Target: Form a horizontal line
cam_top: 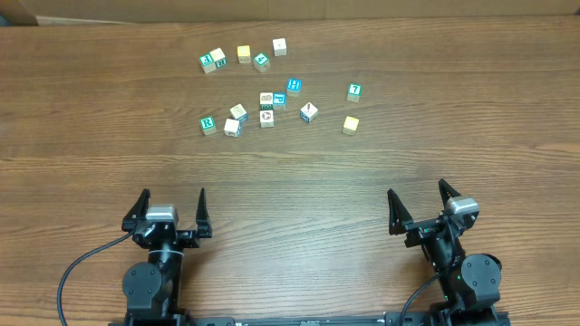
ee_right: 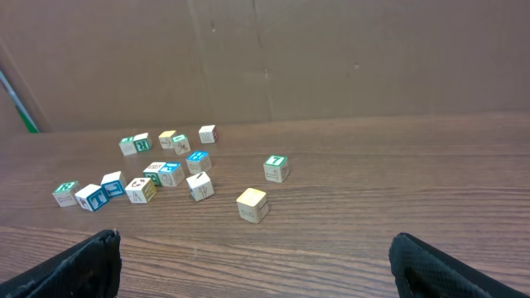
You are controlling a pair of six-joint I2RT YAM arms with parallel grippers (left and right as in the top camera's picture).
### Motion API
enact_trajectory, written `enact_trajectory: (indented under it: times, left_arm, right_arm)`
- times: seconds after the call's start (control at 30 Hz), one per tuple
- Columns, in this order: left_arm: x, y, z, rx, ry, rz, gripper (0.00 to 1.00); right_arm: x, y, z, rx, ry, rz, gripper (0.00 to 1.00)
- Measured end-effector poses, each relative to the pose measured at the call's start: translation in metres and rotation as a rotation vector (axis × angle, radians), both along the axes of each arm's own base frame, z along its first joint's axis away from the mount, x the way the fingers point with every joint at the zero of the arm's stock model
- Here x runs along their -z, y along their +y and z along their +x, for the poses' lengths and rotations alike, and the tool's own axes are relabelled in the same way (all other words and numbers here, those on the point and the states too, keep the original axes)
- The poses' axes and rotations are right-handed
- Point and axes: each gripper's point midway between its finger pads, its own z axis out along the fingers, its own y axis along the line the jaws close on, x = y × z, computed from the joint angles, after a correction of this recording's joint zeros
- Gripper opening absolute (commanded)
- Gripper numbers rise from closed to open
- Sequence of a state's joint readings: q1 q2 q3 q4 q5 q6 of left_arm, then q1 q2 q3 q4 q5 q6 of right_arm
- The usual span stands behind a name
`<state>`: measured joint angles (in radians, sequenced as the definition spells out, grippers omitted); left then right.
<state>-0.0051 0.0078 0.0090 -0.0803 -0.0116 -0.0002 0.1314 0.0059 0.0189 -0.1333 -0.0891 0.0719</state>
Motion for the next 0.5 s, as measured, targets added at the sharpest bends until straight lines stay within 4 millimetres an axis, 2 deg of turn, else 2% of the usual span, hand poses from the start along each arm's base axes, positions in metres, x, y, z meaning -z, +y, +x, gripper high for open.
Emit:
enact_trajectory:
  times: [0.13, 0.5]
  left_arm:
    - [-0.0003, 0.0, 0.0, 0.004, -0.001, 0.047, 1.0]
    - [-0.0003, 0.0, 0.0, 0.007, -0.001, 0.085, 1.0]
  right_arm:
    - [-0.0114, -0.0015, 0.0009, 0.009, -0.049, -0.004, 1.0]
    - [-0.0108, -0.003, 0.0013, 0.017, -0.049, -0.015, 1.0]
